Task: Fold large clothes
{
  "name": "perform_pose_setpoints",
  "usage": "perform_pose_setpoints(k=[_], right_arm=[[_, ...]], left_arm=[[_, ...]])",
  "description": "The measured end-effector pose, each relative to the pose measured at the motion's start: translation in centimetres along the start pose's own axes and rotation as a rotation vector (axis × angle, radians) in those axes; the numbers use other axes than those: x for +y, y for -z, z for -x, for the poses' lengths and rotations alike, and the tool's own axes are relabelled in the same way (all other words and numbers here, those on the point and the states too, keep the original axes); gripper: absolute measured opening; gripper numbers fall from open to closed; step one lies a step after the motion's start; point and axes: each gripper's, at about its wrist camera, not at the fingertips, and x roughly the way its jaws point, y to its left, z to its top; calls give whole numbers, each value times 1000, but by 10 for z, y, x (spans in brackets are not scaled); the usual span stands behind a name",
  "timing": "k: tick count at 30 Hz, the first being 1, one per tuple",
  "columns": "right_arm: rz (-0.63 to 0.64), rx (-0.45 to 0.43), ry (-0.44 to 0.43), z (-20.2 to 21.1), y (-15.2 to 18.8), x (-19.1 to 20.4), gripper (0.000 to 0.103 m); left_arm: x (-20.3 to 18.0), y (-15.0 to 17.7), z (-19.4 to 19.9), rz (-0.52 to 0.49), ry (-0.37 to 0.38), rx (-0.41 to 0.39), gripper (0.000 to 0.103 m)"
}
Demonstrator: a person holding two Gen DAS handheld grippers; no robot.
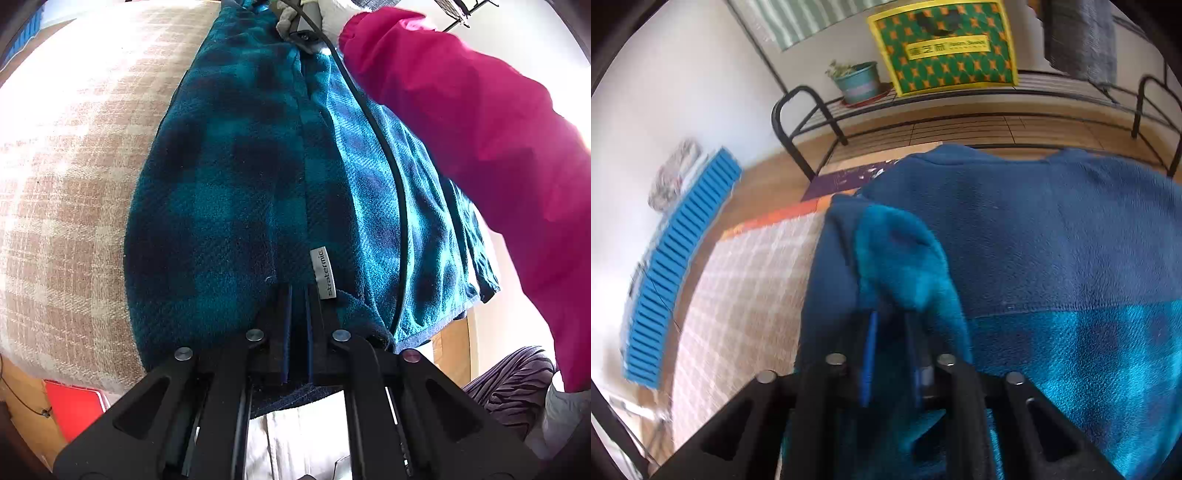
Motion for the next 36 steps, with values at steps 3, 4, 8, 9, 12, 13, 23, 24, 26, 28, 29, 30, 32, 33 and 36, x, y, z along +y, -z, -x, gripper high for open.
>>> perform_pose_setpoints(k=[3,4,8,9,12,13,23,24,26,28,29,30,32,33,36], right_arm=[[-88,4,-87,6,-3,-16,12],[-84,-3,-94,12,-4,-15,18],[-85,-39,-134,57,-1,-10,27],[-73,-45,-144,73,0,-8,27],[-20,-85,-154,132,8,1,28],[-15,-96,-164,154,12,2,31],[100,-166,-141,332,102,-35,42],[92,-167,-137,341,114,-42,42],[70,-161,-151,355,137,-56,42],[44,-149,-161,362,160,-68,43],[32,-141,-171,364,171,-72,43],[28,-128,-187,363,181,-75,46],[54,-83,-192,355,200,-73,50],[78,-59,-172,348,208,-68,50],[135,-10,-157,333,223,-56,50]], left_arm=[[-1,2,0,-8,-2,-1,4],[-1,2,0,-9,-3,-1,4],[-2,3,2,-10,-1,-2,4],[-2,3,3,-13,-1,-3,4],[0,5,9,-9,21,-1,4],[1,6,14,-3,33,-4,4],[28,10,65,67,27,-138,4],[27,9,63,63,31,-132,4],[20,6,57,55,59,-116,4],[9,5,51,43,77,-100,6],[7,5,48,44,80,-90,10],[5,6,46,50,91,-82,27],[-1,9,42,49,82,-82,38],[-5,10,39,38,60,-76,38],[-18,15,22,-26,-30,-51,36]])
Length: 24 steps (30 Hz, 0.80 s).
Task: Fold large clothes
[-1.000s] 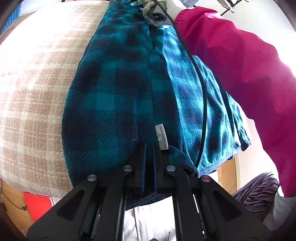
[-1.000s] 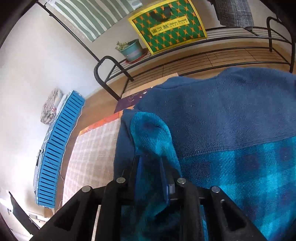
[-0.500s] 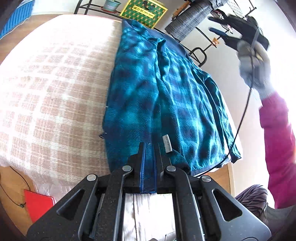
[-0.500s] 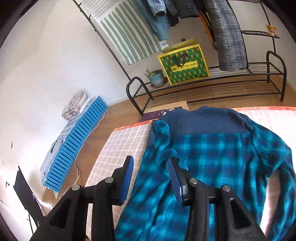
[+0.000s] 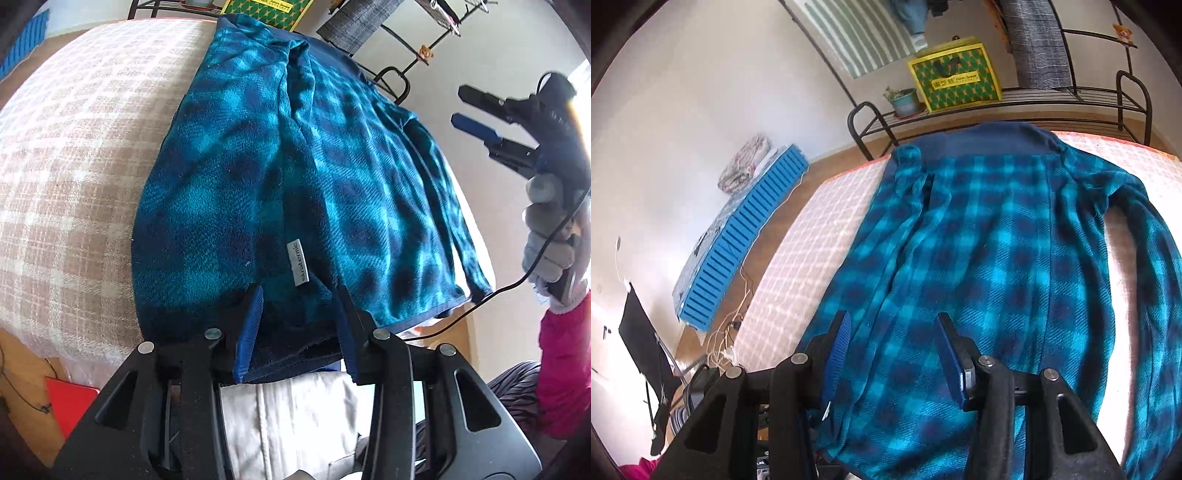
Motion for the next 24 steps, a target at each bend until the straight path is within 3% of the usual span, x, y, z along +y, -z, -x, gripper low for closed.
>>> perform_pose_setpoints(k=[2,4,7,9,13,17,21,24], right_arm=[[15,21,-2,-9,6,7,50],[34,40,5,-16,11,12,50],[46,57,1,-23,15,18,50],[51,74,-13,-30,16,22,50],[70,137,1,-57,24,30,50],[95,186,-20,-81,35,39,50],[134,212,-44,-96,47,54,49],[159,234,-50,-106,54,63,49]], left_arm=[[-7,4,-10,-46,-40,9,12],[-11,6,-11,-60,-49,4,3],[-18,10,14,-48,69,-60,2],[-32,15,25,-136,42,-92,2],[-30,21,0,-148,51,9,2],[-20,19,-2,-79,97,34,2],[-19,14,44,-128,92,-66,2],[1,0,67,-93,14,-143,2]])
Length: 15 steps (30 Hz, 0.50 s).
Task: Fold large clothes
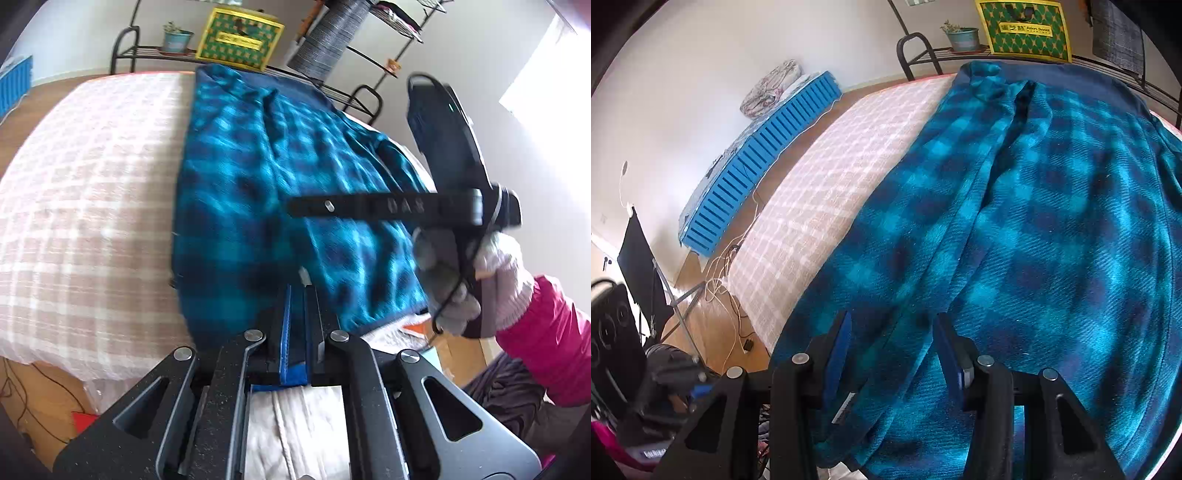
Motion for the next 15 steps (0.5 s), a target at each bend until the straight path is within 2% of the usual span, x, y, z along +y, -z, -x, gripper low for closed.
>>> perform_pose_setpoints(k=[3,6,8,13,15], right_arm=[[14,29,5,-13,3,6,49],[54,57,93,-22,9,8,49],[39,88,122,-28,14,-1,49],[42,75,94,-23,18,1,49],[37,36,73,-10,17,3,49]], left_arm=[[26,-11,-11,56,-39,21,2],[40,-4,-35,63,-89,98,2],[47,7,-56,63,-130,159,2],[41,9,-47,41,-144,112,2],[38,3,-36,53,-142,73,2]])
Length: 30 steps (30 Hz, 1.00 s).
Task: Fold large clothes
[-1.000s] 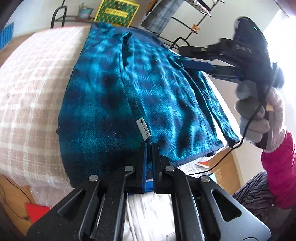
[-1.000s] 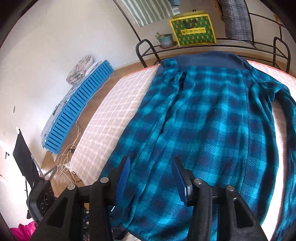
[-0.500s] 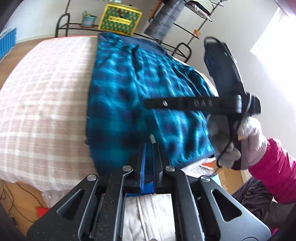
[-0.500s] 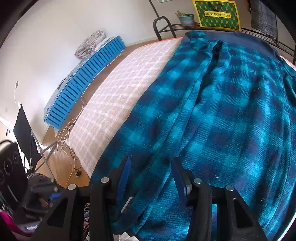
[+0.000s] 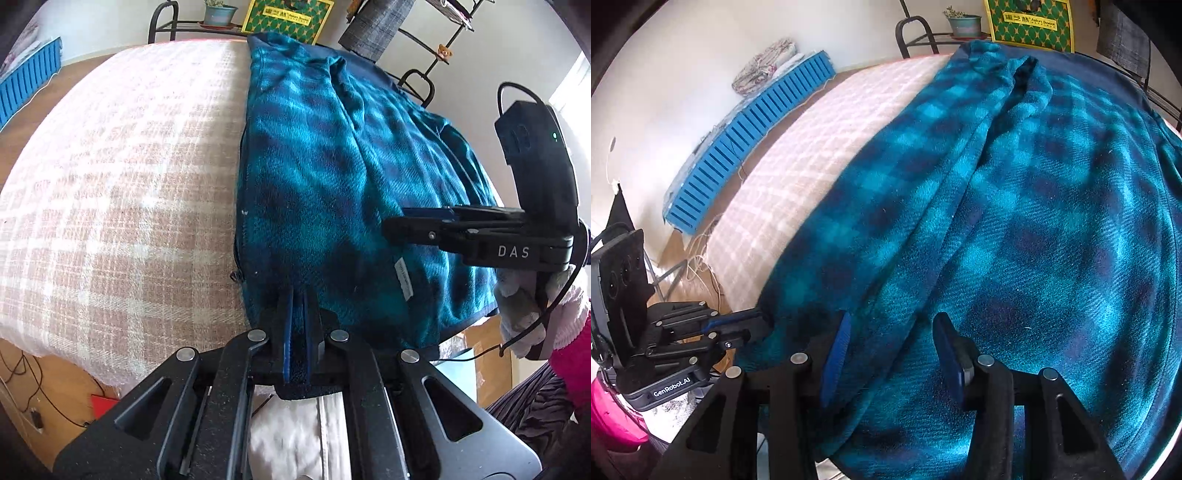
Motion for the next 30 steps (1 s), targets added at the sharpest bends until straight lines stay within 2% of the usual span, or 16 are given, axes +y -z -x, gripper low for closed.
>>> perform_pose_setpoints(k=[3,5,6,7,8,9,10,14,16,18,24,30], right_arm=[[1,-122,41,30,1,-2,54],[-21,-207,49,53,5,-10,61],[-33,-235,52,64,7,-15,63],[-41,-256,56,74,8,-21,64],[-45,-276,68,84,11,-26,64],[-49,-292,85,93,12,-32,70],[-55,-305,105,102,15,-39,74],[-102,-343,173,136,30,-76,75],[-133,-347,202,147,36,-98,75],[-166,-338,218,160,45,-115,75],[-290,-364,232,201,79,-165,75],[-422,-410,264,239,112,-216,75]], left_arm=[[-9,-7,18,-6,21,-70,3],[-21,-13,27,-33,35,-101,11],[-27,-16,31,-45,41,-111,22],[-32,-19,35,-53,53,-120,27],[-39,-22,37,-61,65,-124,27],[-46,-26,38,-73,75,-126,27],[-54,-30,40,-94,83,-129,27],[-89,-42,40,-188,73,-152,27],[-105,-46,38,-218,72,-147,43],[-118,-51,33,-235,87,-142,47],[-154,-67,6,-280,89,-107,48],[-170,-76,-26,-292,96,-47,48]])
